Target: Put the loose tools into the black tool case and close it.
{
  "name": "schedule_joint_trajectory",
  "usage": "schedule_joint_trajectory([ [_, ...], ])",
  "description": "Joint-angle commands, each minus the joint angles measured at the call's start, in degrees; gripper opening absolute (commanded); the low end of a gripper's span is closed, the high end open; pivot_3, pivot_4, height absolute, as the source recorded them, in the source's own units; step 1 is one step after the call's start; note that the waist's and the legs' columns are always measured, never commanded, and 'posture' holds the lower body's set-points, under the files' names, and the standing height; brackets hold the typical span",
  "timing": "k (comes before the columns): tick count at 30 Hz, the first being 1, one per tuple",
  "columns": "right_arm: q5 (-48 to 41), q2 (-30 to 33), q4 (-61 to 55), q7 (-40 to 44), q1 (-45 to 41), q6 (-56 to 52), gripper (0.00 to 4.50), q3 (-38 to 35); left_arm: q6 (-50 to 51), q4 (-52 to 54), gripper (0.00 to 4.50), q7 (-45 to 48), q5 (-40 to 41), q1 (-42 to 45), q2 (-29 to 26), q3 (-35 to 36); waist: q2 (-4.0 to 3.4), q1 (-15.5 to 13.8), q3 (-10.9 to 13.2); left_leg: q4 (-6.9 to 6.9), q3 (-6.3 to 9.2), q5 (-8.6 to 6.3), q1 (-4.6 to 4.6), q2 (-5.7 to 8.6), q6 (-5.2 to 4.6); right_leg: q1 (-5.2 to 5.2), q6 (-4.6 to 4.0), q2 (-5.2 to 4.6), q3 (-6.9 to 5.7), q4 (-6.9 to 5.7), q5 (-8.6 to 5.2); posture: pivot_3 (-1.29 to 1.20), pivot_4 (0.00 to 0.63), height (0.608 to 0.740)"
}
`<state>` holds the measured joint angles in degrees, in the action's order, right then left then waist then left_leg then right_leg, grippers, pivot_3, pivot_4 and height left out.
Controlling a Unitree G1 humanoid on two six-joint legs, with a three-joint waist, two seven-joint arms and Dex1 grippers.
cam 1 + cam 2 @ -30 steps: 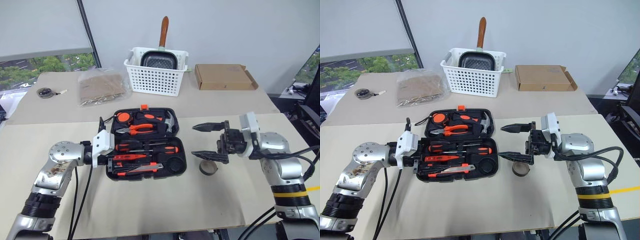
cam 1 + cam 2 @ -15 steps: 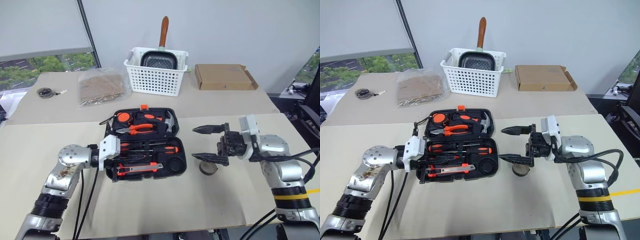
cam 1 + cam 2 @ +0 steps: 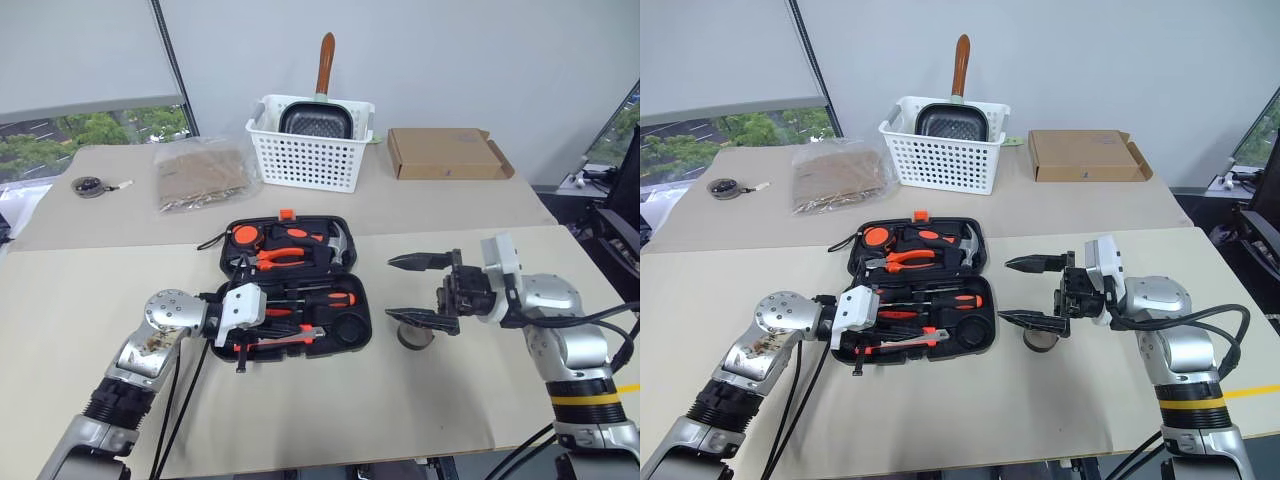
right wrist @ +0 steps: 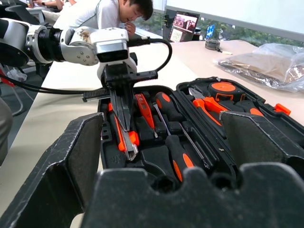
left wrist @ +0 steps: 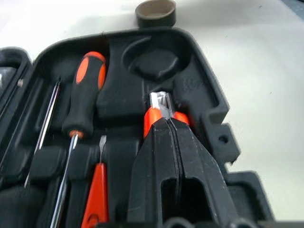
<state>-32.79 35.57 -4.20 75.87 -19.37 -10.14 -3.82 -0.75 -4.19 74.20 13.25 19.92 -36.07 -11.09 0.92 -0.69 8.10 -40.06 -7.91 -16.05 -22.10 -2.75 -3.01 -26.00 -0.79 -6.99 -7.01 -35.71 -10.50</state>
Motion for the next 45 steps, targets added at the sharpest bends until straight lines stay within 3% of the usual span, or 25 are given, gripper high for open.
schedule_joint_trajectory([
  [1, -1.1, 0.8, -1.4, 0.1, 0.4, 1.2, 4.50, -2.2, -1.7, -1.1, 0.03, 0.9, -1.6, 0.0, -0.5, -1.4, 0.00, 0.0, 0.0, 0.00, 0.00, 0.00, 0.01, 0.00, 0.00, 0.01, 0.00, 0.00, 0.00, 0.00, 0.00, 0.00, 0.150, 0.700],
  [12, -1.0, 0.9, -1.7, 0.3, 0.5, 1.0, 4.50, -2.1, -7.1, -6.2, 0.03, 1.8, -6.1, -0.4, 0.3, -5.7, -0.05, 0.0, -0.1, 0.02, -0.01, -0.02, 0.14, 0.01, -0.02, 0.15, -0.01, -0.01, 0.01, 0.02, 0.00, 0.00, 0.150, 0.700],
  [21, -1.5, 1.4, -3.0, -0.7, 0.5, 0.0, 4.50, -2.2, -9.5, -12.2, 0.03, 0.9, -8.0, -0.5, 1.2, -7.1, -0.17, -0.2, -0.1, 0.08, 0.07, -0.09, 0.81, -0.01, -0.03, 0.83, -0.01, -0.12, -0.02, 0.12, -0.05, 0.00, 0.150, 0.700],
  [30, -1.4, 1.7, -2.1, -0.4, 0.4, 0.5, 4.50, -2.3, -11.8, -16.1, 0.03, -0.1, -8.7, 0.4, 2.5, -6.9, -0.81, -0.3, -0.5, 0.08, 0.07, -0.12, 0.90, -0.01, -0.01, 0.86, 0.00, -0.20, -0.03, 0.07, -0.05, 0.00, 0.150, 0.700],
  [38, -0.6, 5.0, -4.9, -1.3, 3.7, -2.1, 4.50, -2.5, -11.1, -11.8, 0.03, -3.3, -1.7, 1.0, 4.3, 0.4, -1.04, -1.1, -0.6, 0.07, 0.06, -0.28, 0.88, 0.04, 0.28, 0.86, 0.00, -0.37, -0.06, 0.07, -0.06, 0.00, 0.150, 0.700],
  [42, 2.4, 8.6, -7.7, -2.5, 7.1, -2.6, 4.50, -1.9, -3.7, -3.1, 0.03, -4.9, 4.8, 1.1, 3.2, 5.3, -0.59, -1.1, -0.4, 0.08, 0.08, -0.27, 0.59, 0.03, 0.26, 0.61, 0.08, -0.35, -0.12, 0.08, -0.01, 0.00, 0.150, 0.700],
  [45, 3.5, 10.7, -10.4, -4.0, 9.6, -4.3, 4.50, -1.5, 7.8, 7.0, 0.03, -4.6, 13.2, 0.4, 0.2, 8.5, -0.26, -0.9, -0.2, 0.08, 0.12, -0.04, 0.04, 0.02, -0.14, 0.17, 0.10, -0.26, -0.15, 0.17, 0.00, 0.00, 0.150, 0.700],
])
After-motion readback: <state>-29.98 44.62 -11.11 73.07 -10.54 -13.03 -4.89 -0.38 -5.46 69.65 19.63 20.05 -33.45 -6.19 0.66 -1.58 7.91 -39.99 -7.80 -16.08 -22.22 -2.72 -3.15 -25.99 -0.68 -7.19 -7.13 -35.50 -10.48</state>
